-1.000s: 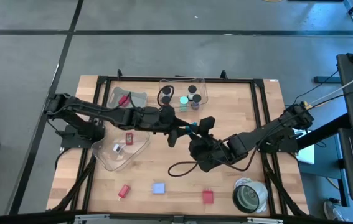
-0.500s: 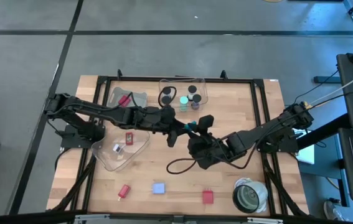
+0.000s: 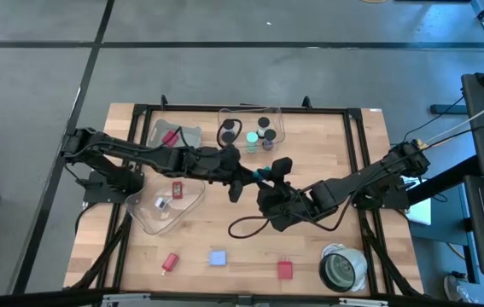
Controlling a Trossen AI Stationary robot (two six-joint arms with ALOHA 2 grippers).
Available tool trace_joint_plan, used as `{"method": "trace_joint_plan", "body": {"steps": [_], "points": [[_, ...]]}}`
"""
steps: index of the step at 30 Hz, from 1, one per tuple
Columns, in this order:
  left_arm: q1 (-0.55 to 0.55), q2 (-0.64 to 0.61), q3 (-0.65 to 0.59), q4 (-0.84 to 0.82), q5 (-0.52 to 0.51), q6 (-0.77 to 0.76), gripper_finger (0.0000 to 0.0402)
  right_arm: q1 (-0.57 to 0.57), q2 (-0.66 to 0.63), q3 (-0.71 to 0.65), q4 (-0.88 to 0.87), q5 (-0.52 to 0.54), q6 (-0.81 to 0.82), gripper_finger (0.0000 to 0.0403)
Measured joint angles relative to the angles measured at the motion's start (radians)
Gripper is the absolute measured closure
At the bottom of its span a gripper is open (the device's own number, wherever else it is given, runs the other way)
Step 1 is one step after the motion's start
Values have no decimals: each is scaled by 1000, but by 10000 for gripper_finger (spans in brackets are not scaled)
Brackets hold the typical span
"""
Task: Pick & Place Office items
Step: Put the blue digital clock into the bottom transparent bin
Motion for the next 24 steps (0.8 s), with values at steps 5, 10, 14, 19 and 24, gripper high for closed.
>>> {"method": "trace_joint_plan", "body": {"steps": [5, 10, 14, 19, 24], "points": [[0, 1, -1, -10, 2, 22, 339, 0, -1, 1, 11, -63, 34, 195], [-1, 2, -3, -22, 5, 21, 339, -5, -3, 2, 9, -150, 133, 155], [-1, 2, -3, -24, 4, 28, 340, -5, -19, 2, 3, -181, 169, 120], [16, 2, -2, -28, -20, 30, 338, -7, -100, 2, -30, -328, 309, 100], [56, -2, 0, -33, -14, 37, 337, -20, -192, 2, -116, -574, 523, 103]]}}
